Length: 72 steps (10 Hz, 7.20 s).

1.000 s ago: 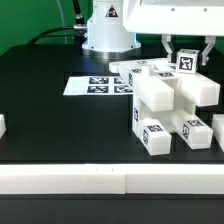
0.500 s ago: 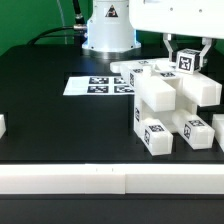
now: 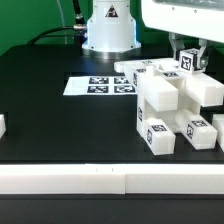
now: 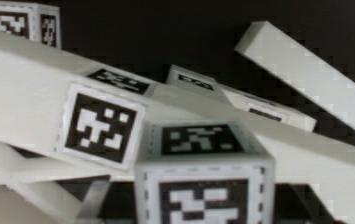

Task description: Assemble chair

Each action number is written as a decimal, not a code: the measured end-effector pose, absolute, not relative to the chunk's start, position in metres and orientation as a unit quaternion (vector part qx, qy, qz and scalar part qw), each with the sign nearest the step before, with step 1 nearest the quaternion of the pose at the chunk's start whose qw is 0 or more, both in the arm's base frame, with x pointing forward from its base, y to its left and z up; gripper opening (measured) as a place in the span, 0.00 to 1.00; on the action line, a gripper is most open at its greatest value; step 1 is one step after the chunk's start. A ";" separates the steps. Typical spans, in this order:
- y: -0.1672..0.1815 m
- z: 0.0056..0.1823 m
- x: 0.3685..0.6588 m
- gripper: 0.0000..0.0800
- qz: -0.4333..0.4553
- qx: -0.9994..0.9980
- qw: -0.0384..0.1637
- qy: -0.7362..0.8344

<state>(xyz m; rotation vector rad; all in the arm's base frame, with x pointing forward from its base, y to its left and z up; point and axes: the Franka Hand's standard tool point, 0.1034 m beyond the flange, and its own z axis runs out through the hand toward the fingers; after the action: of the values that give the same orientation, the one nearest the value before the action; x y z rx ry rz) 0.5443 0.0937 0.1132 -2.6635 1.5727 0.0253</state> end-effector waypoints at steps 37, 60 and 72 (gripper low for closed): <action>0.104 0.115 0.542 0.36 0.008 -0.931 0.004 0.364; 0.119 0.116 0.540 0.81 0.025 -0.934 0.012 0.356; 0.119 0.113 0.539 0.36 0.023 -0.995 0.013 0.094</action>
Offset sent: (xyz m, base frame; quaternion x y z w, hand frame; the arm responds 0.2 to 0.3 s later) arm 0.0000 0.0000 0.0000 0.0000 0.0000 0.1296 0.9916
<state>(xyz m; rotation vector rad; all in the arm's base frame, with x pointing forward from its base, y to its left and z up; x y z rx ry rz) 0.5386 0.1191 0.1133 -3.1008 0.2931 0.0705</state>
